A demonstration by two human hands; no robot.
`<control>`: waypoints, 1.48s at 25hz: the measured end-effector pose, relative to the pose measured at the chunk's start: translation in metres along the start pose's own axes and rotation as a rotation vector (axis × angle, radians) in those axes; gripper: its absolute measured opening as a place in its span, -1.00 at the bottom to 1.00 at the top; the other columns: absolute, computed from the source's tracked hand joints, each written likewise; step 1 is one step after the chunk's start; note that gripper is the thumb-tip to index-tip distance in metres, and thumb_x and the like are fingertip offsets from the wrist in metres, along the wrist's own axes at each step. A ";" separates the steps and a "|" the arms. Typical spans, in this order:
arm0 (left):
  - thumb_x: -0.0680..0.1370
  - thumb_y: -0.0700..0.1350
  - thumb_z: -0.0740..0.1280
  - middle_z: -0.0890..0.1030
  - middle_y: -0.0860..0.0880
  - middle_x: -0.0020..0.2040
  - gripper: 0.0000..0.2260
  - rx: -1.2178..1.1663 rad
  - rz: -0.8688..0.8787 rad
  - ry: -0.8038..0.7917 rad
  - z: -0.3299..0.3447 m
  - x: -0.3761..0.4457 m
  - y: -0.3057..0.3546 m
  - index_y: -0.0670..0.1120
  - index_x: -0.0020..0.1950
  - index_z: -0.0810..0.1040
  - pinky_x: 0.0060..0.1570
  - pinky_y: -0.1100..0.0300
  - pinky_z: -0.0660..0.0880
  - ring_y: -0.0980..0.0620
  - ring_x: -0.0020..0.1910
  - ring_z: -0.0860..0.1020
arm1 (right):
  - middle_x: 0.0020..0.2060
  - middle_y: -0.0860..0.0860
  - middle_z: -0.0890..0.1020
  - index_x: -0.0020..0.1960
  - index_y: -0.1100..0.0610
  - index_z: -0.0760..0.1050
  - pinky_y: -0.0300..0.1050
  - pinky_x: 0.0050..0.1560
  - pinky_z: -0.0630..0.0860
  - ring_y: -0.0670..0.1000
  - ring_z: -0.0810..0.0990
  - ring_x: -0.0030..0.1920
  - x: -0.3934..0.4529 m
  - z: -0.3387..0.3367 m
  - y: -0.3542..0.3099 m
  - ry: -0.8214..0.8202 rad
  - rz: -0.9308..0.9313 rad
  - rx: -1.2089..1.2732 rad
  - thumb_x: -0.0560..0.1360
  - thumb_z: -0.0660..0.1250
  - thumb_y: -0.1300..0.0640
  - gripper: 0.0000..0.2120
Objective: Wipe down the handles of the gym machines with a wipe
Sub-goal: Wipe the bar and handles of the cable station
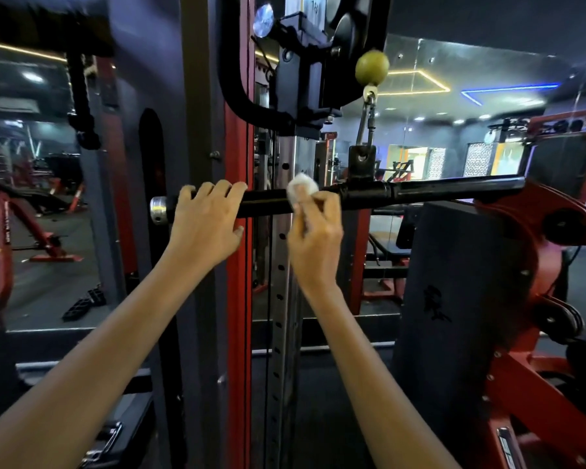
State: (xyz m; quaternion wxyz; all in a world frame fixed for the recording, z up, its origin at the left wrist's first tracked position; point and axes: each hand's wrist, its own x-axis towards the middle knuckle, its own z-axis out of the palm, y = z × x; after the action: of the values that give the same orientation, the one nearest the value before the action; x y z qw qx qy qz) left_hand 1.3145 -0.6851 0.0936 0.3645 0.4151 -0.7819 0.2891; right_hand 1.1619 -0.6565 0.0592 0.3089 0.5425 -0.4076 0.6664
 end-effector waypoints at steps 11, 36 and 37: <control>0.35 -0.13 0.52 0.62 -0.13 0.00 -0.56 -0.066 0.030 0.109 -0.004 -0.015 -0.051 -0.14 0.20 0.54 0.04 -0.20 0.43 -0.20 -0.06 0.59 | -0.06 0.16 0.51 0.12 0.22 0.56 -0.27 -0.20 0.48 -0.06 0.39 -0.13 0.010 -0.003 -0.004 0.033 0.104 -0.222 0.44 0.28 0.34 -0.73; 0.34 -0.31 0.53 0.58 -0.13 0.00 -0.57 -0.809 0.021 0.151 0.025 -0.033 -0.103 -0.26 0.18 0.55 -0.02 0.49 0.38 0.07 -0.04 0.50 | 0.03 0.15 0.47 0.12 0.21 0.54 -0.08 -0.05 0.47 0.01 0.37 -0.06 0.000 0.039 -0.078 -0.133 0.241 -0.571 0.45 0.20 0.33 -0.71; 0.33 -0.32 0.53 0.59 -0.15 0.00 -0.56 -0.817 0.030 0.160 0.026 -0.033 -0.102 -0.27 0.18 0.55 -0.03 0.55 0.36 0.07 -0.05 0.50 | 0.07 0.14 0.46 0.16 0.21 0.53 -0.12 -0.01 0.43 0.00 0.35 -0.03 -0.003 0.047 -0.090 -0.187 0.227 -0.564 0.45 0.11 0.28 -0.66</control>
State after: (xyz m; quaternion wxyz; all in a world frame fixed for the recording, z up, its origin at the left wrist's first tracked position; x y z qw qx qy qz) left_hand 1.4068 -0.7403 0.0670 0.5546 0.2012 -0.8074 -0.0082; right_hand 1.2612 -0.6546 0.0790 0.3320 0.4456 -0.6608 0.5045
